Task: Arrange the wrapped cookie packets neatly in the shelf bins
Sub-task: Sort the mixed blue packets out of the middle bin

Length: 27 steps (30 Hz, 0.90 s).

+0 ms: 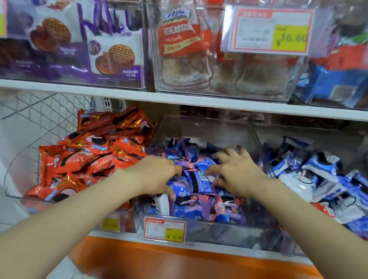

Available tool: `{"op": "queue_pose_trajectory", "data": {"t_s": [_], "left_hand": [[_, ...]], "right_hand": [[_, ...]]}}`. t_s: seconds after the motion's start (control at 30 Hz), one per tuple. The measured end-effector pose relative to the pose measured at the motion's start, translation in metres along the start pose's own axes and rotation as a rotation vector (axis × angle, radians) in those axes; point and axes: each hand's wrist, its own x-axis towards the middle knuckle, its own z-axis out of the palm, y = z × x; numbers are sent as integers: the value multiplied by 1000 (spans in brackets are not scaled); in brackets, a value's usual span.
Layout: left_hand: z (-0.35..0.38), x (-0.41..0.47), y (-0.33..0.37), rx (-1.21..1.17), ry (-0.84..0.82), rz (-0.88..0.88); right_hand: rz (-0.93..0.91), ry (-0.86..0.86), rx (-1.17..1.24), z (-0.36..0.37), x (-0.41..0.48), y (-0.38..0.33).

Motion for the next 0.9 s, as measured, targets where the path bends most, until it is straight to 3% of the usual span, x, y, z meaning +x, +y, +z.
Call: {"op": "queue_pose_trajectory", "data": {"t_s": [0.13,0.33,0.47,0.57,0.7,0.8,0.9], "left_hand": [[1,4,1,24,47,-40],[-22,27,4,-132,345,-104],[-29,46,13,-246,330,-163],[-30,35,4,-288,351,-67],[-39,-8,-11,-420,51,165],[-34,-31,-7,-217,-119,198],[-24,-35,1,-44,-231,210]], "right_hand": [[170,23,-85,-5,-1,8],[241,59,-119,-9,3,10],[269,124,-16,-11,-1,15],[280,188,70,-12,-5,17],[158,223,227,-15,-8,12],[-3,168,444,-17,-12,-3],[-133,-49,645,-15,-16,-20]]}}
